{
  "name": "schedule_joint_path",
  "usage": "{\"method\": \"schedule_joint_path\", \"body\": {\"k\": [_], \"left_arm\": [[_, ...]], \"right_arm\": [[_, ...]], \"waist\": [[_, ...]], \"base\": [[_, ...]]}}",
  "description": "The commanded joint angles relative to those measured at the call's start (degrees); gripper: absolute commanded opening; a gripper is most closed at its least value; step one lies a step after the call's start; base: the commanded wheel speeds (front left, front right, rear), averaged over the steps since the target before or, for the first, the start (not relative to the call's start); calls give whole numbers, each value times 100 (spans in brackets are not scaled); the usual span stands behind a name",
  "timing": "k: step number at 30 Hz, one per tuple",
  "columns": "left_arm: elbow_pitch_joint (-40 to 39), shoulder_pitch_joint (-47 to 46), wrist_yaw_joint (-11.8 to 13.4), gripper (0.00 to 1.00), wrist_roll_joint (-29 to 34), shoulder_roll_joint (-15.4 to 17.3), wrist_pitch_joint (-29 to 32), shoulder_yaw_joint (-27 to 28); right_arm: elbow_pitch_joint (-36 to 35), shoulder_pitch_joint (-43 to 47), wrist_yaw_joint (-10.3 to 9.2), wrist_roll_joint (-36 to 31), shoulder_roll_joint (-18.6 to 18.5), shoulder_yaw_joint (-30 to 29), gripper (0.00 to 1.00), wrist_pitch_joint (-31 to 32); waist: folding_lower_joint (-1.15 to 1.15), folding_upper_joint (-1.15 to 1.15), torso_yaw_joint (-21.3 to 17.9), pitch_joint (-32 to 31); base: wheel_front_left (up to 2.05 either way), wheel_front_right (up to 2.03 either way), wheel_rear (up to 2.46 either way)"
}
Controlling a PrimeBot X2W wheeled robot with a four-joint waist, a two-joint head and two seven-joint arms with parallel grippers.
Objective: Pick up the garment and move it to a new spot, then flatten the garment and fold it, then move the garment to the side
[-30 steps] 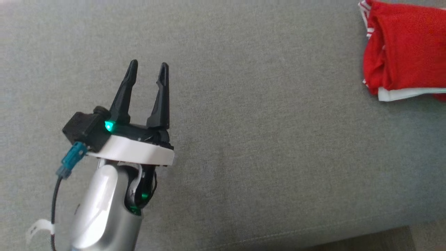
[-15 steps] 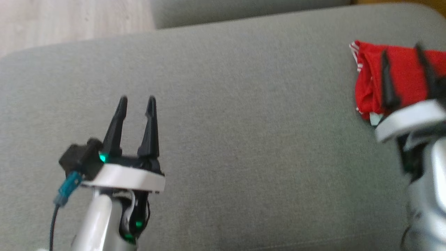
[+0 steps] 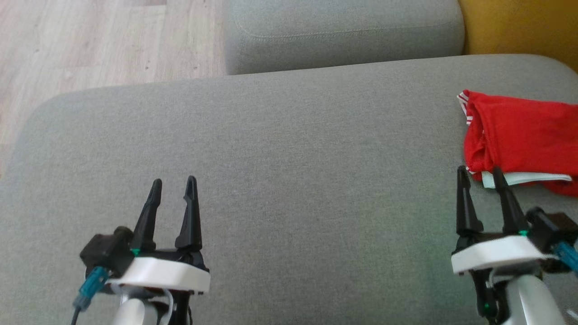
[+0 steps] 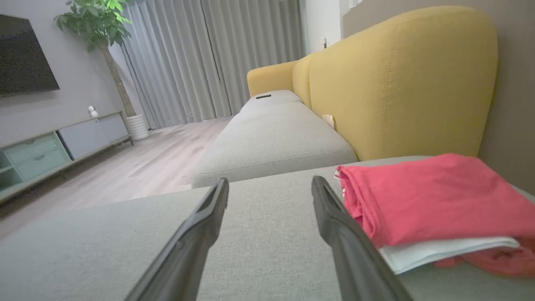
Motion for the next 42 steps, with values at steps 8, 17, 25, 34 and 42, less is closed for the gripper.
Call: {"method": "schedule_joint_path", "body": {"k": [8, 17, 25, 34, 42], "left_arm": [[-220, -47, 70, 100, -31, 17, -29, 266], [-245, -59, 144, 100, -35, 17, -29, 338], [-102, -18, 70, 100, -133, 17, -29, 357], [69, -6, 59, 100, -99, 17, -29, 354], [59, 6, 134, 100, -128, 17, -29, 398]], "right_arm": [[-245, -31, 37, 366, -15, 316, 100, -357], [-203, -47, 37, 356, -14, 328, 100, -411], [-196, -80, 37, 334, -14, 331, 100, -410], [-212, -60, 37, 354, -14, 366, 100, -359], [-224, -40, 37, 395, -14, 424, 100, -305]], "waist": [[0, 0, -79, -25], [0, 0, -103, -20], [0, 0, -124, -32], [0, 0, -115, -58], [0, 0, -122, -58]], "base": [[0, 0, 0], [0, 0, 0], [0, 0, 0], [0, 0, 0], [0, 0, 0]]}}
